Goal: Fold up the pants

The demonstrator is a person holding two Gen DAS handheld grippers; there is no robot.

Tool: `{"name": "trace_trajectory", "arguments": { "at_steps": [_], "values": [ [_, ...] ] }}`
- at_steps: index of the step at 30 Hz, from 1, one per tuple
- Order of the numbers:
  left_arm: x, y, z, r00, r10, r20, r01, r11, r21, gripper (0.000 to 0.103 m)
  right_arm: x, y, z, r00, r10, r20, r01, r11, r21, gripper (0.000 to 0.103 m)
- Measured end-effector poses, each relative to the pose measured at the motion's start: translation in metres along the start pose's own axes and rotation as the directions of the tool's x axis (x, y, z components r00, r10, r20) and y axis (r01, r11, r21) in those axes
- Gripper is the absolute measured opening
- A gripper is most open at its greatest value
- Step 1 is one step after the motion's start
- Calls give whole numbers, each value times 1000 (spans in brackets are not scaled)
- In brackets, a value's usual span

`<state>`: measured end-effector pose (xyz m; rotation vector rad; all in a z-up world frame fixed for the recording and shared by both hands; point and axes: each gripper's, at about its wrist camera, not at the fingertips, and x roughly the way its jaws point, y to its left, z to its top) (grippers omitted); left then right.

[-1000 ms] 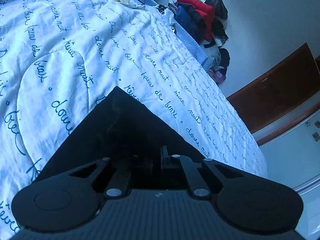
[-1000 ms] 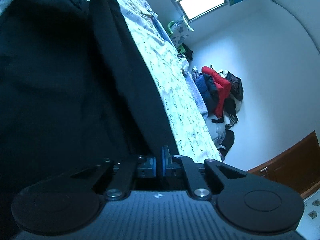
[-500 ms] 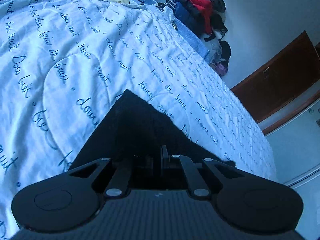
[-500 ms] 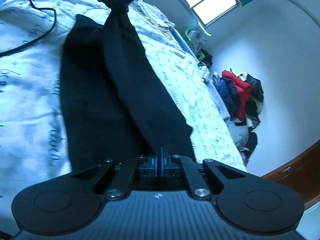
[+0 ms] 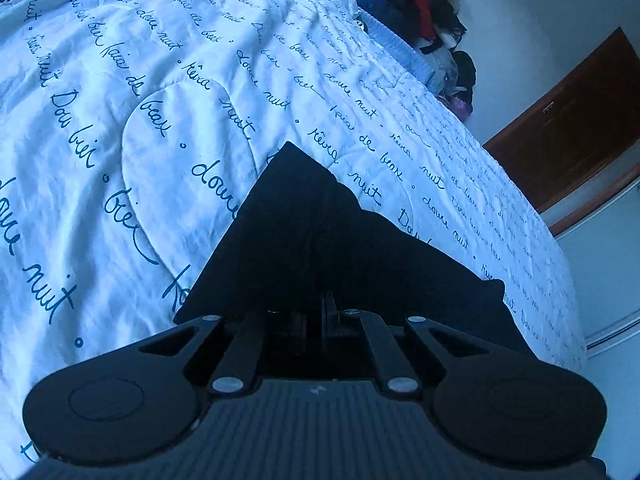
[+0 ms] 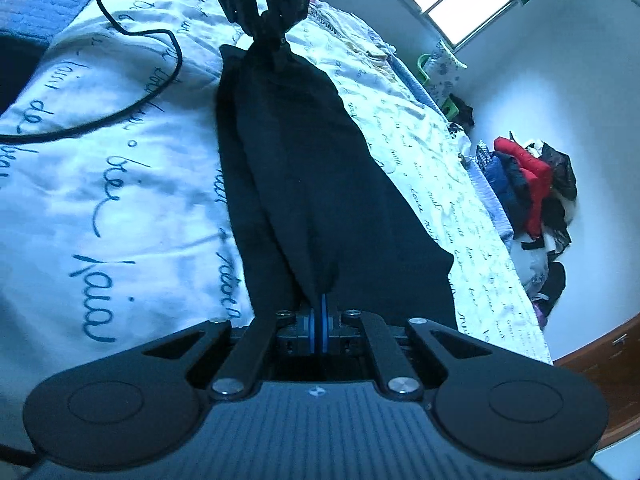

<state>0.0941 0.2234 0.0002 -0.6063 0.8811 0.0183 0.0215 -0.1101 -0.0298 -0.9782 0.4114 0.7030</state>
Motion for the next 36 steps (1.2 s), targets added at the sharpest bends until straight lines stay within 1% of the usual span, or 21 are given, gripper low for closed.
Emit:
{"name": "trace_trajectory", "arguments": {
  "at_steps": [6,10,14,17,19,21,23,25,26,27,29,30,31,32,33,34,35,36],
  "values": [
    [11,2,-4,999,34,-23,-33,999,17,12,0,0,-1,1000,27,-8,-26,999,23,3],
    [6,-4,-9,998,57,2,-57,997,60,12,-3,3,2,999,35,-9,-34,999,21,3],
    [14,-3,-9,997,79,-18,-78,995,62,16,-2,5,1,998,58,-14,-57,997,46,3],
    [13,-3,-8,996,87,-22,-85,995,57,20,-3,6,2,998,59,-14,-58,997,57,3],
    [10,-4,-7,996,90,-26,-88,995,50,23,0,5,0,998,62,-13,-61,994,90,5],
    [5,-7,-6,995,97,-29,-96,994,45,31,1,5,-2,999,53,-5,-52,991,123,5],
    [-2,-12,-7,993,118,-14,-117,991,58,33,0,6,-2,999,38,-5,-37,989,145,6],
    [-10,-22,-9,985,172,21,-173,979,108,40,-2,4,-3,1000,28,-10,-26,985,168,10],
    [-14,-26,-9,979,201,44,-205,970,131,47,-4,2,-3,999,29,-14,-26,982,186,10],
    [-17,-29,-10,971,228,67,-236,960,150,52,-7,-1,-4,999,36,-18,-32,977,210,11],
    [-24,-31,-9,960,264,90,-276,949,155,52,-16,-10,-10,997,70,-16,-63,960,273,12],
    [-27,-30,-8,957,272,96,-284,948,146,52,-22,-16,-14,995,96,-11,-88,947,309,15],
    [-31,-31,-8,955,277,109,-291,946,141,52,-29,-24,-20,993,122,-5,-113,929,353,22],
    [-35,-33,-8,951,281,126,-298,943,145,52,-36,-30,-27,992,129,1,-120,912,394,26],
    [-39,-37,-9,944,293,149,-315,937,150,52,-43,-38,-36,992,122,4,-112,893,437,33],
    [-43,-42,-10,937,304,173,-331,931,156,52,-53,-46,-49,995,98,1,-86,869,488,39],
    [-46,-47,-12,932,305,197,-339,926,168,52,-62,-55,-62,998,64,-11,-47,840,540,42],
    [-48,-55,-14,934,291,210,-331,924,190,52,-71,-62,-76,999,28,-28,-6,808,589,46]
  ]
}}
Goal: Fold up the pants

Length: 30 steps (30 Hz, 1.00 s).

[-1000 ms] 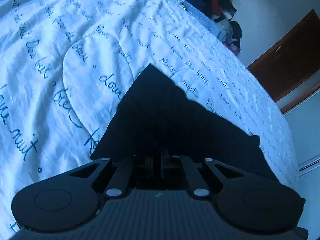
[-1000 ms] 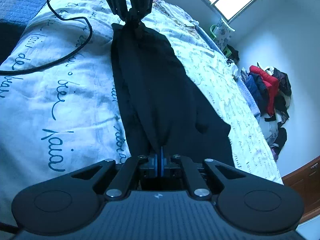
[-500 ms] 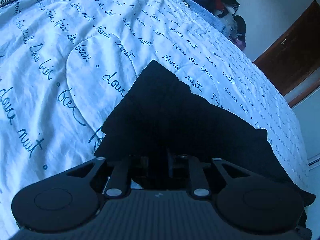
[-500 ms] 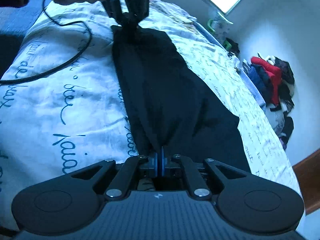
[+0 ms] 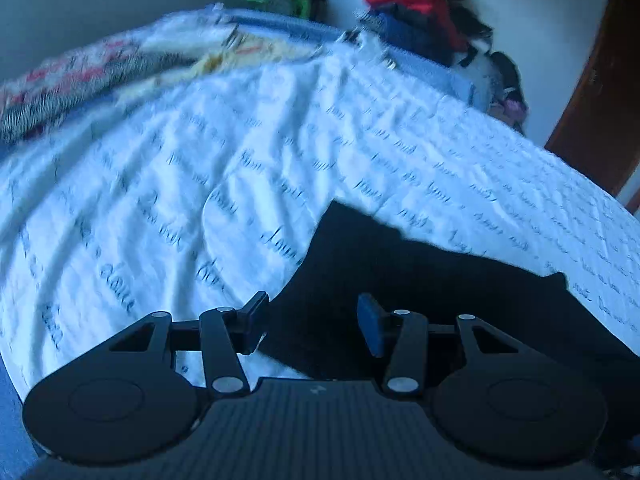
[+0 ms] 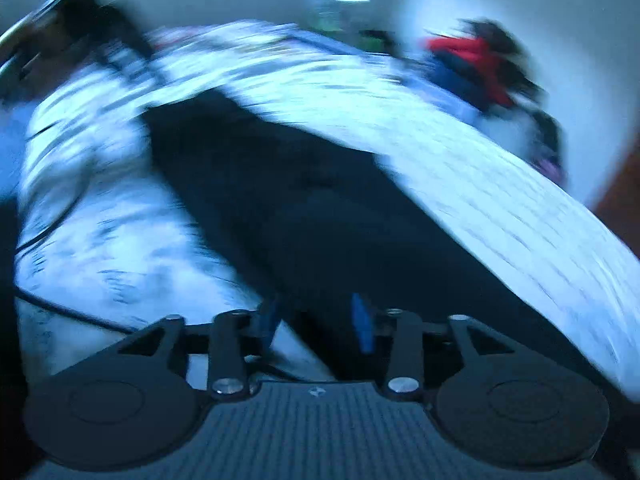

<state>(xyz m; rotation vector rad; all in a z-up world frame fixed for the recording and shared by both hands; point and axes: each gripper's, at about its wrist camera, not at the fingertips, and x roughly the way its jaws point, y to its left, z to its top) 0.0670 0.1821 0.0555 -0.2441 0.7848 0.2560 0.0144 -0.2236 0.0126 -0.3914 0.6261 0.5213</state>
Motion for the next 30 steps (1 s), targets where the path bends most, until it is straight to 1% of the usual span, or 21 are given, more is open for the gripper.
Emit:
{"name": "trace_trajectory", "arguments": {
  "at_steps": [1,3,5,6,8,9,10,11,12,13,15,16,18,20,21,22,23,24,25,27,30],
  "values": [
    [-3,-9,0,1000,-25,4,25,999,22,52,-9,-15,-9,999,-43,4,43,997,65,47],
    [-4,-32,-1,993,-120,-18,121,990,75,52,-26,-48,-31,990,-141,-7,139,967,216,49],
    [-1,-61,-5,974,-221,-57,227,965,133,52,-49,-85,-59,968,-249,-24,240,895,375,49],
    [1,-77,-10,962,-260,-79,269,949,164,52,-59,-100,-72,956,-293,-25,274,857,436,50],
    [5,-114,-23,933,-334,-131,356,905,231,52,-83,-137,-100,911,-410,-53,364,734,573,61],
    [8,-132,-32,916,-368,-158,398,880,261,52,-94,-155,-114,883,-465,-68,399,665,632,67],
    [11,-147,-43,902,-392,-182,430,857,284,52,-104,-175,-129,859,-506,-79,417,602,681,67],
    [13,-162,-53,888,-411,-205,457,836,304,52,-111,-191,-142,844,-528,-96,430,557,710,67],
    [14,-177,-62,873,-430,-230,485,812,324,52,-115,-207,-153,837,-535,-115,433,520,736,67],
    [16,-189,-71,861,-443,-250,507,793,337,52,-118,-225,-166,840,-528,-127,419,481,771,67],
    [20,-207,-86,839,-461,-290,541,764,351,52,-120,-252,-186,860,-493,-129,366,421,830,67],
    [20,-216,-93,828,-467,-309,556,750,359,53,-117,-263,-194,881,-457,-121,324,396,859,67],
    [21,-229,-104,819,-464,-337,569,733,373,53,-111,-279,-205,914,-397,-87,252,385,888,67],
    [22,-237,-112,817,-456,-352,571,722,390,53,-104,-289,-209,936,-348,-46,190,394,899,65],
    [20,-240,-115,819,-452,-354,569,719,399,53,-102,-293,-210,944,-328,-25,166,409,897,53],
    [20,-242,-117,821,-448,-355,567,717,406,53,-101,-299,-210,950,-312,-21,158,422,893,27],
    [20,-243,-118,823,-444,-354,564,716,412,54,-98,-302,-208,956,-292,-22,151,426,892,18],
    [21,-245,-118,825,-443,-351,561,715,417,55,-97,-303,-208,963,-270,-11,130,428,894,17],
    [21,-246,-118,827,-441,-349,559,715,420,55,-95,-305,-206,963,-268,-10,132,442,887,16],
    [18,-251,-116,826,-443,-348,560,714,420,55,-97,-301,-199,956,-291,-39,182,481,858,15],
    [18,-255,-114,819,-452,-354,571,711,410,55,-99,-292,-179,924,-377,-64,272,531,803,14]
  ]
}}
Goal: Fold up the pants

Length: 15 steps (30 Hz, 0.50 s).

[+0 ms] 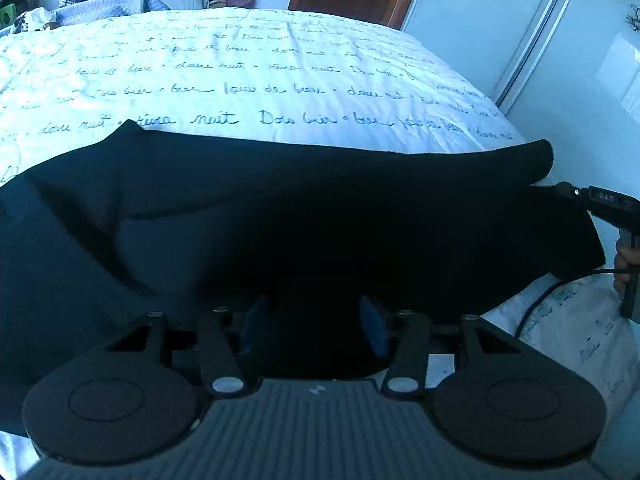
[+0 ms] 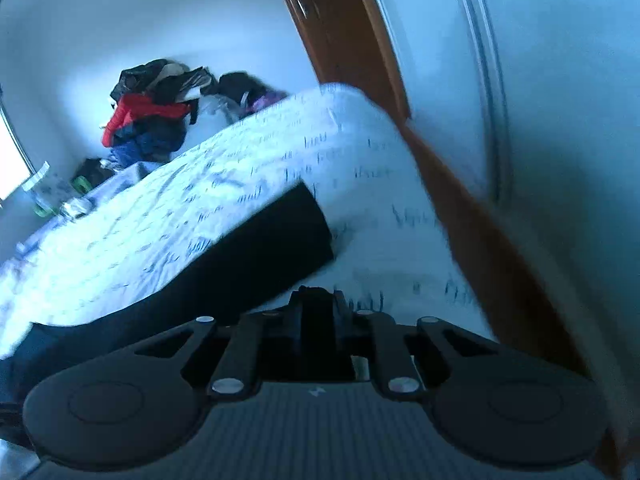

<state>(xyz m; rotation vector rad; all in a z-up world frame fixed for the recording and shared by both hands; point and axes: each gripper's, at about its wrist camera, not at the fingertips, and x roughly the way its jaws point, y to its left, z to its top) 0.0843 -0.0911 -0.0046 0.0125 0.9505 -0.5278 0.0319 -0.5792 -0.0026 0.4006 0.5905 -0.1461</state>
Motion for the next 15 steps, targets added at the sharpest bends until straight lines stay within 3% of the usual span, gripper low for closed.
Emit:
{"name": "trace_trajectory", "arguments": {
  "at_steps": [3,6,8,10,11,12,14,15],
  "values": [
    [2,-10,3,1000,-10,10,10,1000,23,55,8,15,5,998,-60,26,62,994,-85,14],
    [5,-18,2,1000,-3,15,2,999,49,55,24,14,3,992,-118,-51,113,990,-83,23],
    [6,-19,1,1000,-14,11,13,999,49,55,10,12,1,979,-203,21,204,978,-40,31],
    [8,-19,1,1000,-21,7,20,999,46,55,-15,17,-2,941,-317,120,321,947,-9,33],
    [8,-19,1,1000,-22,6,22,999,46,56,-28,22,-6,940,-303,159,309,951,-14,34],
    [9,-20,1,1000,-24,5,24,999,46,56,-39,26,-11,958,-237,164,245,969,-28,34],
    [11,-21,2,999,-33,2,33,998,48,56,-44,29,-21,994,-65,92,67,997,-26,46],
    [12,-22,2,999,-38,-1,38,998,49,56,-40,29,-26,999,10,30,-9,1000,-13,61]
  ]
}}
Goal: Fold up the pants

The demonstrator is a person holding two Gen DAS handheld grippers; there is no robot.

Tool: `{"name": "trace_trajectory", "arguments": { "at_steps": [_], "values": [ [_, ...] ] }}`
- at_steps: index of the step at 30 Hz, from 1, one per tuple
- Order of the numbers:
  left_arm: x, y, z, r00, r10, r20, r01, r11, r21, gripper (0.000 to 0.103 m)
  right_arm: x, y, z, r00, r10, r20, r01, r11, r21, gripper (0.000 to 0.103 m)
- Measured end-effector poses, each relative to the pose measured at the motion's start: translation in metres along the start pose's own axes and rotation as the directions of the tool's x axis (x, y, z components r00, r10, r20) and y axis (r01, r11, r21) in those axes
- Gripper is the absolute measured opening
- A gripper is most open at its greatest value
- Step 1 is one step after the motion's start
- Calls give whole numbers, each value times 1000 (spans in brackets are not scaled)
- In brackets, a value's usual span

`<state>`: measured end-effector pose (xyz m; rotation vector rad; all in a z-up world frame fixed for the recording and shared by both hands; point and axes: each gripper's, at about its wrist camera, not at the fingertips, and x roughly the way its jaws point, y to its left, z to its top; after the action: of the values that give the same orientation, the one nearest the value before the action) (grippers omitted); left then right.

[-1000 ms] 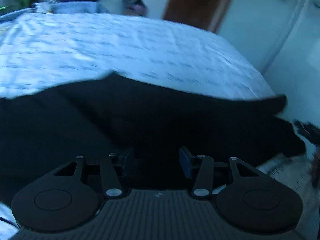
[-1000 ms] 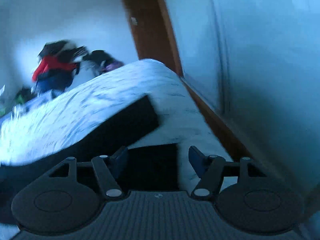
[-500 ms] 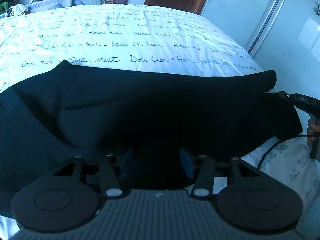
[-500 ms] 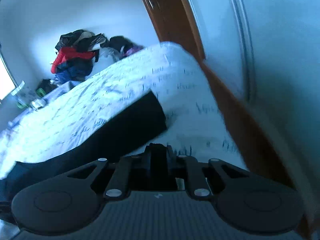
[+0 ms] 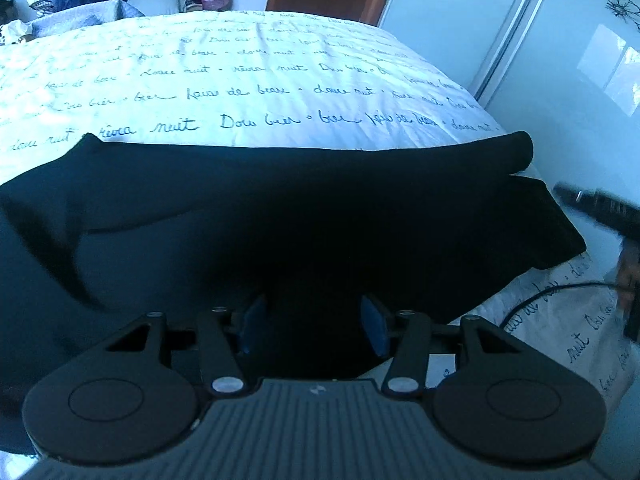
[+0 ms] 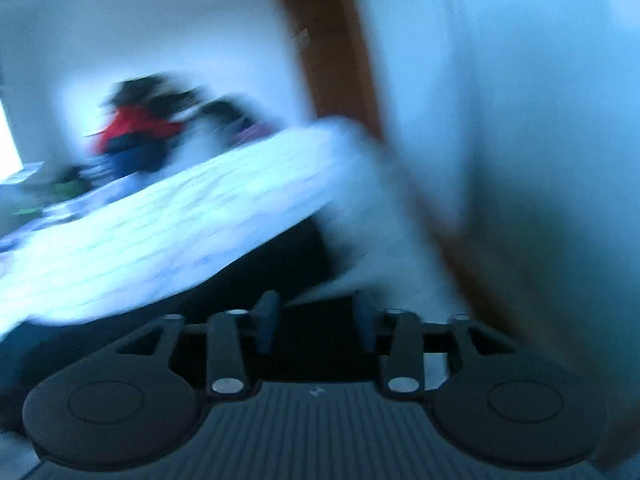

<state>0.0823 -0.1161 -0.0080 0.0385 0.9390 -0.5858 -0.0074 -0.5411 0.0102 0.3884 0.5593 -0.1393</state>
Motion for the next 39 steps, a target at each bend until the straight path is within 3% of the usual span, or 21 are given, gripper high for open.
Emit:
{"name": "trace_trajectory", "arguments": {
  "at_steps": [1,2,4,5,6,8,9,11,14,16,17,22,25,27,29,31,36,39],
  "values": [
    [1,-2,0,1000,-7,-2,7,1000,2,56,7,0,-7,997,36,-74,-35,999,5,65],
    [1,-3,0,1000,-13,-3,13,1000,6,56,14,2,-11,994,11,-107,-12,1000,-14,65],
    [2,-8,0,1000,-21,-3,21,999,25,58,14,11,-16,989,-129,-71,126,991,-46,67],
    [2,-10,0,1000,-25,1,24,999,36,59,12,15,-14,993,-105,-53,104,995,-9,68],
    [2,-11,0,1000,-29,7,28,999,47,61,10,19,-11,999,-3,-39,5,999,47,68],
    [3,-11,1,999,-33,17,32,998,50,63,16,29,-5,980,196,-27,-190,972,135,77],
    [4,-10,1,999,-33,20,32,999,41,63,28,35,-1,966,258,-35,-247,951,185,83],
    [7,-4,1,999,-40,14,40,999,11,64,53,38,7,954,293,-61,-268,927,263,84],
    [9,7,-2,998,-59,3,59,998,-35,65,85,35,23,967,223,-124,-158,906,392,86],
    [8,10,-4,998,-63,7,63,997,-42,66,102,39,38,950,284,-129,-197,866,460,85],
    [7,11,-5,998,-62,9,63,997,-43,66,106,46,47,946,300,-123,-215,864,456,85],
    [9,6,-7,998,-58,17,59,998,-34,73,132,94,93,949,272,-159,-214,926,310,84],
    [10,5,-8,998,-56,21,57,998,-27,74,148,100,100,968,205,-145,-155,942,296,84],
    [10,8,-9,998,-61,24,62,998,-31,74,130,95,91,979,190,-72,-162,943,292,84],
    [11,9,-9,998,-65,23,66,997,-36,74,119,80,84,974,228,12,-222,931,290,84],
    [11,8,-9,998,-63,24,64,998,-29,74,117,69,78,971,236,44,-238,921,309,85],
    [13,2,-11,998,-52,33,52,998,-17,77,141,59,81,930,367,-4,-334,852,403,85],
    [14,-1,-12,998,-48,35,48,999,-7,79,166,77,85,956,285,-69,-245,906,345,85]
  ]
}}
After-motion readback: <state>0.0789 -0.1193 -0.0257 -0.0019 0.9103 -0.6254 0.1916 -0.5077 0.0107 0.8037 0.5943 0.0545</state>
